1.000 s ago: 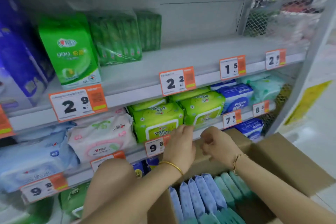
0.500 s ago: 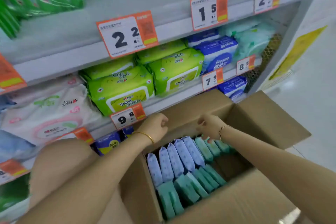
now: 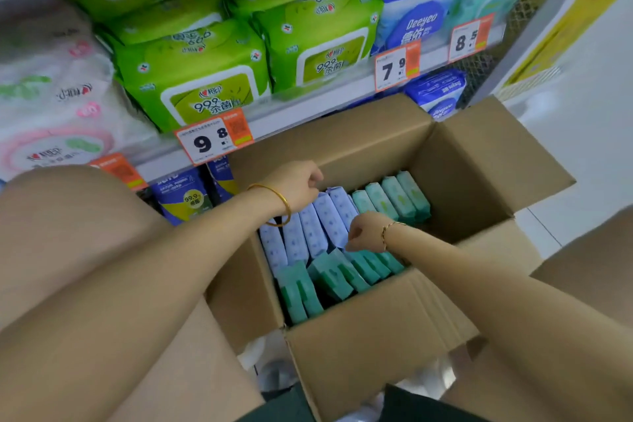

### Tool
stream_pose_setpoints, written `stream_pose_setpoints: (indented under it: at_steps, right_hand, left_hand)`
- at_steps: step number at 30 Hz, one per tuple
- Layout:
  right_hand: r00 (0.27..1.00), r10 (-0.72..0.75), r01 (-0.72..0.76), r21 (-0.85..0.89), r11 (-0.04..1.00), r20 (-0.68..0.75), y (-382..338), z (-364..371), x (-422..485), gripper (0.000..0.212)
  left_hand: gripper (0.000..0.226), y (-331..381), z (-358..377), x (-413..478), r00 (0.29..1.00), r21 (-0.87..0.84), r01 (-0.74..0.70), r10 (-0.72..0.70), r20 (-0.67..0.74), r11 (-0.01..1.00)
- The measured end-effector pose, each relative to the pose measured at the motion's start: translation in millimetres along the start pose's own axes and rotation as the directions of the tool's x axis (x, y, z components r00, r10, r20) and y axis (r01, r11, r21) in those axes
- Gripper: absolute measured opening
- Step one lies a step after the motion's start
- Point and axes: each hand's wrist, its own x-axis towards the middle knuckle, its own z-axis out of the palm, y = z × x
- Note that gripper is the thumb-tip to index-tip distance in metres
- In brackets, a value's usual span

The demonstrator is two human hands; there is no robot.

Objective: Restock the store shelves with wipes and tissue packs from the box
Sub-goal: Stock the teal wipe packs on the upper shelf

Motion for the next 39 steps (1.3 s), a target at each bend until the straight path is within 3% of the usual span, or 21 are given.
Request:
stream_pose_setpoints:
  at_steps: [3, 7, 11, 14, 16, 17, 20, 23, 26, 28, 32, 36, 39]
  right_hand:
    - [0.998, -0.028, 0.036, -0.156, 0.987, 0.057, -4.4, 14.6, 10.7, 0.054]
    - [0.993, -0.006, 0.019, -0.119, 0.993, 0.115, -6.4, 21.3, 14.3, 0.063]
    - [0.993, -0.007, 0.03, -0.199, 0.98, 0.116, -8.1, 28.0, 8.1, 0.046]
    - [0.99, 0.085, -0.091, 0.053, 0.994, 0.113, -17.3, 7.6, -2.3, 0.025]
    - [0.986, 0.039, -0.074, 0.216, 0.974, 0.161, -24.4, -20.9, -12.8, 0.022]
    - [0.986, 0.027, -0.087, 0.37, 0.925, 0.165, -25.7, -37.7, -18.4, 0.021]
    - [1.0, -0.016, 0.028, 0.68, 0.732, -0.024, -28.7, -81.5, -47.4, 0.029]
    - [0.995, -0.035, 0.102, 0.868, 0.486, -0.098, -39.3, -113.9, -75.3, 0.025]
    - [0.989, -0.037, 0.147, 0.909, 0.39, -0.144, -63.1, -137.0, -97.9, 0.023]
    - [0.979, -0.054, 0.201, 0.91, 0.364, -0.195, -82.6, -148.5, -111.9, 0.025]
    - [0.95, -0.144, 0.313, 0.864, 0.394, -0.278, -113.0, -171.0, -141.0, 0.032]
    - [0.914, -0.258, 0.403, 0.77, 0.495, -0.313, -124.8, -192.6, -166.2, 0.038]
    - [0.86, -0.233, 0.493, 0.623, 0.607, -0.454, -127.4, -202.2, -178.0, 0.032]
  left_hand:
    - [0.022, 2.4, 1.6, 4.1, 0.999, 0.015, -0.035, 0.034, 0.025, 0.999]
    - [0.015, 6.0, 2.9, 5.5, 0.997, 0.037, -0.069, 0.067, 0.041, 0.997]
    - [0.009, 6.7, 2.4, 3.4, 0.996, 0.062, -0.077, 0.073, 0.06, 0.995]
    - [0.011, 8.0, -2.3, -2.1, 0.996, 0.031, -0.065, 0.063, 0.068, 0.997]
    - [0.025, 8.9, -6.0, -7.4, 0.995, 0.001, -0.037, 0.037, 0.093, 0.999]
    - [0.033, 9.1, -8.5, -10.6, 0.994, -0.02, -0.019, 0.021, 0.109, 1.0]
    - [0.054, 11.0, -19.0, -21.4, 0.986, -0.127, 0.02, 0.001, 0.165, 0.992]
    - [0.076, 13.3, -35.0, -37.6, 0.975, -0.33, 0.0, 0.074, 0.212, 0.944]
    - [0.092, 16.3, -49.1, -50.9, 0.988, -0.303, -0.136, 0.153, 0.033, 0.943]
    - [0.082, 21.5, -59.6, -60.0, 0.977, -0.302, -0.187, 0.143, -0.161, 0.935]
    - [0.047, 26.2, -88.0, -76.9, 0.909, -0.375, -0.27, 0.107, -0.402, 0.887]
    - [0.035, 26.2, -119.5, -100.6, 0.896, -0.553, -0.328, 0.066, -0.44, 0.766]
    - [0.034, 24.3, -139.1, -120.7, 0.903, -0.637, -0.327, 0.033, -0.427, 0.698]
